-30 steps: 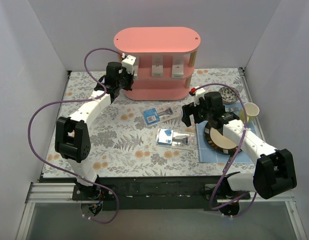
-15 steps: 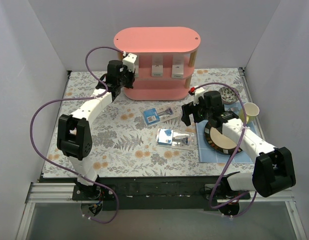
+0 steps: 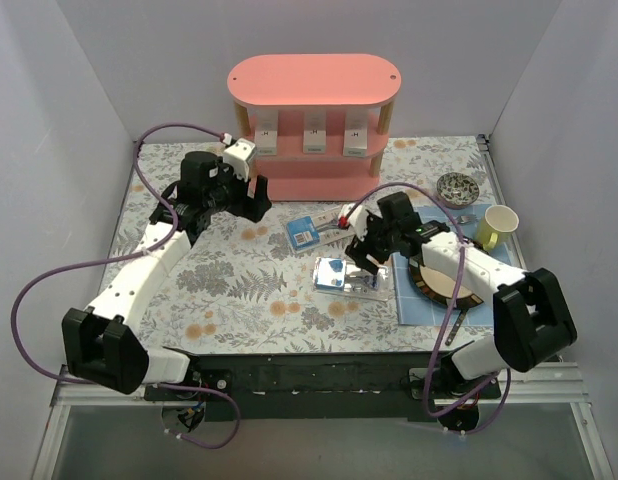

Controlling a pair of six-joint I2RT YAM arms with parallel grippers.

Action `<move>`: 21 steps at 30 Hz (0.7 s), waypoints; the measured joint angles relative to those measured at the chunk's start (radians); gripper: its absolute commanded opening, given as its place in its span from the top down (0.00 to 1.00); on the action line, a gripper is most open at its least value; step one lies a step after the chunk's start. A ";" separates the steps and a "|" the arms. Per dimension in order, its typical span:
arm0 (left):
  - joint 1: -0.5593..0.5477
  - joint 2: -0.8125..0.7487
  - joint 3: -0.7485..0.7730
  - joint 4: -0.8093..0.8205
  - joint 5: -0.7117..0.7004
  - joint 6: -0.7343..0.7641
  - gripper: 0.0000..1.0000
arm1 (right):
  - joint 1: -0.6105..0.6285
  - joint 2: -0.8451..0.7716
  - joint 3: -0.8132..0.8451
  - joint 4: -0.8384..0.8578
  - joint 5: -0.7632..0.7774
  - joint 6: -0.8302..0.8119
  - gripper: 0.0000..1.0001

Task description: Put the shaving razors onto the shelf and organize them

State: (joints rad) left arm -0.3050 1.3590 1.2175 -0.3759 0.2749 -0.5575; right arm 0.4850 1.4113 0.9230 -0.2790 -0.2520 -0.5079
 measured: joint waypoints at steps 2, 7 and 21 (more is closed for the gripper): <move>0.000 -0.042 -0.040 -0.039 0.028 0.003 0.22 | 0.042 0.044 0.000 -0.034 -0.008 -0.101 0.23; 0.005 -0.094 -0.135 -0.121 0.053 0.031 0.22 | 0.067 0.166 0.020 -0.111 -0.013 -0.232 0.33; 0.031 -0.095 -0.169 -0.138 0.110 0.016 0.16 | 0.146 0.226 0.034 -0.173 -0.016 -0.357 0.99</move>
State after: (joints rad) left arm -0.2741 1.2640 1.0489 -0.5144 0.3851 -0.5415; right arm 0.6308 1.6375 0.9573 -0.4522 -0.2684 -0.8650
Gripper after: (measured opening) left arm 0.784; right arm 0.094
